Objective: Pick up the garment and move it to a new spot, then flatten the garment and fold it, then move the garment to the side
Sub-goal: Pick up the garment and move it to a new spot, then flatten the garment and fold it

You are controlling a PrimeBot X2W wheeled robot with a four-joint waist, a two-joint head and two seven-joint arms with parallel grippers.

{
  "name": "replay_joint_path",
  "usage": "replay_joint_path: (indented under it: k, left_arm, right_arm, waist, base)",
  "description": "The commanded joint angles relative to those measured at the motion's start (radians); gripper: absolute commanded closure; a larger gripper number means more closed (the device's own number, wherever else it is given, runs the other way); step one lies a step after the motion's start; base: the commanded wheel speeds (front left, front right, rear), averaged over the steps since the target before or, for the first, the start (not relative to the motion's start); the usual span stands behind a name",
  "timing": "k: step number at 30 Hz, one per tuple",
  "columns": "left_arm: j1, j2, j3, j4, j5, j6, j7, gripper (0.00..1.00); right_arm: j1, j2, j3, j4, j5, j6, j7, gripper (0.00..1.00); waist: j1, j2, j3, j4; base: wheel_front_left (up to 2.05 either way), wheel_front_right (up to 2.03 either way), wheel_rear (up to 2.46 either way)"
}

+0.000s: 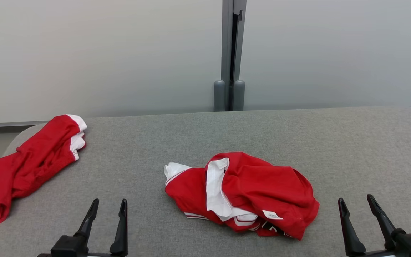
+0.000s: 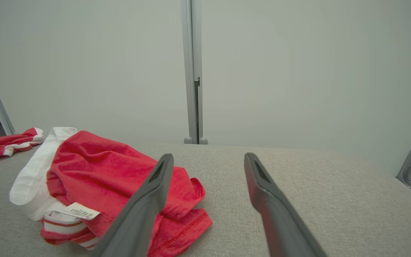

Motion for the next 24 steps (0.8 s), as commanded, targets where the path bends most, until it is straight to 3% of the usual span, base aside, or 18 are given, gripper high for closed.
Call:
replay_joint_path:
  k: [1, 12, 24]
  left_arm:
    - [0.011, -0.002, 0.020, 0.002, 0.012, -0.006, 0.000, 0.00]
    - [0.040, -0.019, 0.087, 0.023, 0.028, -0.034, -0.001, 0.00]
    - [0.033, -0.022, 0.087, 0.041, 0.018, -0.037, -0.001, 0.00]
  right_arm:
    - [-0.001, -0.001, -0.004, 0.003, -0.002, 0.000, -0.005, 0.00]
    - [-0.015, 0.001, -0.005, 0.013, 0.006, 0.000, -0.005, 0.00]
    - [-0.020, 0.001, 0.005, 0.016, 0.009, 0.000, -0.005, 0.00]
  waist:
    - [0.0000, 0.0000, 0.003, -0.010]
    - [0.0000, 0.0000, -0.001, -0.023]
    - [0.0000, 0.0000, -0.004, -0.026]
  base:
    - [0.00, 0.00, 0.00]
    - [0.00, 0.00, 0.00]
    - [0.00, 0.00, 0.00]
